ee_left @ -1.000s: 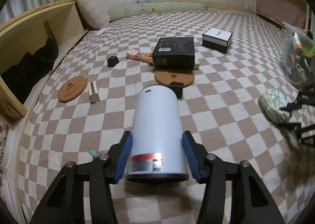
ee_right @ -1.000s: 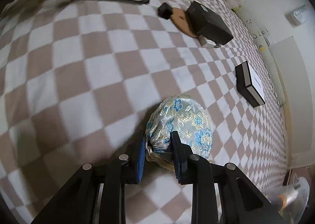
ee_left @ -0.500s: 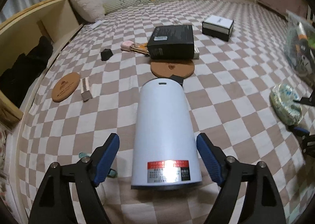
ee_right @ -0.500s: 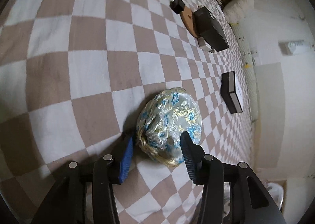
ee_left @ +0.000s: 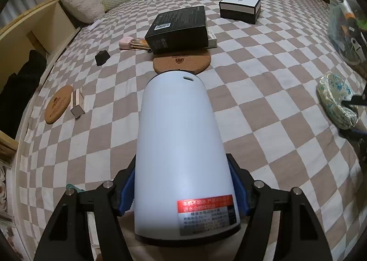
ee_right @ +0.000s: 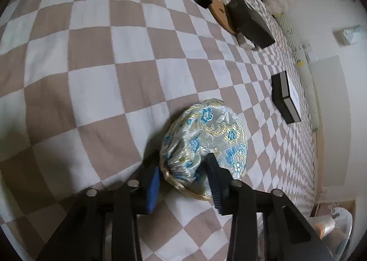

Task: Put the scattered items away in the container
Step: 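Lift the white thermos with the left tool while the right tool lifts the floral pouch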

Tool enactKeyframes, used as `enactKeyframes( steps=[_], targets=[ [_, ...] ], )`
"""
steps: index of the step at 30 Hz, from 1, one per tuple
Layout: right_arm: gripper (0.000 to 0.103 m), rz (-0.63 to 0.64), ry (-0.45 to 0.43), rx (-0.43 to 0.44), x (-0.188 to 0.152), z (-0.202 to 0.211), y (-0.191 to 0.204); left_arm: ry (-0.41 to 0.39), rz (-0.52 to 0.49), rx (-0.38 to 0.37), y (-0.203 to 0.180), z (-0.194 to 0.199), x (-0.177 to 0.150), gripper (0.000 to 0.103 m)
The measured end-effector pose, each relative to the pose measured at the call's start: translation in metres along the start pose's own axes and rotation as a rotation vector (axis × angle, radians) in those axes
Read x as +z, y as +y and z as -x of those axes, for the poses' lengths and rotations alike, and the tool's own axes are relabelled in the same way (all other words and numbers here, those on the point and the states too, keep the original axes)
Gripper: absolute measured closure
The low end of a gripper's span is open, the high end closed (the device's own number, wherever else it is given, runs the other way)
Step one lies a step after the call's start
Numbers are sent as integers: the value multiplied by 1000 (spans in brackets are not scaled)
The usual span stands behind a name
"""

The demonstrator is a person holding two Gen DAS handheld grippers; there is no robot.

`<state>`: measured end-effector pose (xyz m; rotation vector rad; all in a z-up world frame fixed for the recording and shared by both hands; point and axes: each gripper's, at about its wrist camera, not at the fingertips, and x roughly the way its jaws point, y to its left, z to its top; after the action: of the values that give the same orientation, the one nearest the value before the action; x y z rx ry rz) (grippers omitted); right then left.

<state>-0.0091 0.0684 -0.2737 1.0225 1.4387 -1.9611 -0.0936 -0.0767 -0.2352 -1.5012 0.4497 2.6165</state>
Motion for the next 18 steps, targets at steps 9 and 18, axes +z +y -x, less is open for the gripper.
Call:
enactKeyframes(
  steps=[9, 18],
  targets=[
    [78, 47, -33, -39, -2, 9, 11, -28, 46, -28, 5, 16, -4, 35],
    [79, -32, -32, 61, -5, 30, -1, -92, 79, -65, 7, 42, -7, 36]
  ],
)
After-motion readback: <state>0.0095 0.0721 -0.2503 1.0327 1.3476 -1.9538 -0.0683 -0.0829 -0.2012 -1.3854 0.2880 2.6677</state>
